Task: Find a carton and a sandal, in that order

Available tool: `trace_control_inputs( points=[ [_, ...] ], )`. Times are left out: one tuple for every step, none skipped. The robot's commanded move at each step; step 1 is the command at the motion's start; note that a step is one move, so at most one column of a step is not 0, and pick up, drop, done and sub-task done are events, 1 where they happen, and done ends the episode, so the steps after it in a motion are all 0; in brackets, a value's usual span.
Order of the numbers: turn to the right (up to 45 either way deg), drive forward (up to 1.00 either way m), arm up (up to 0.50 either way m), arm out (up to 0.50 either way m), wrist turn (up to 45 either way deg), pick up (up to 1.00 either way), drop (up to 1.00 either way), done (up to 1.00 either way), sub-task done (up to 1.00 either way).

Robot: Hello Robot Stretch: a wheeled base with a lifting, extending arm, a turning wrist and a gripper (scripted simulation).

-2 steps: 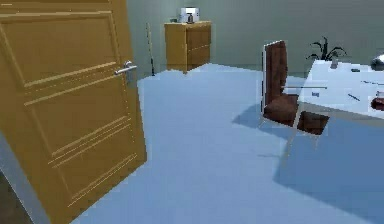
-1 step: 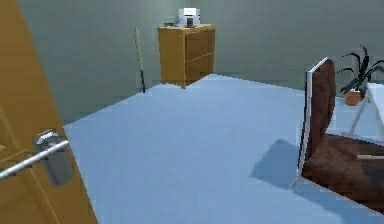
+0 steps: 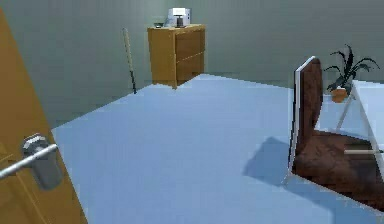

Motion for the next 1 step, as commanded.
trace_control_inputs(
  points=[
    [3.0, 0.0, 0.0, 0.0, 0.0, 0.0, 0.0, 0.0, 0.0]
  ],
)
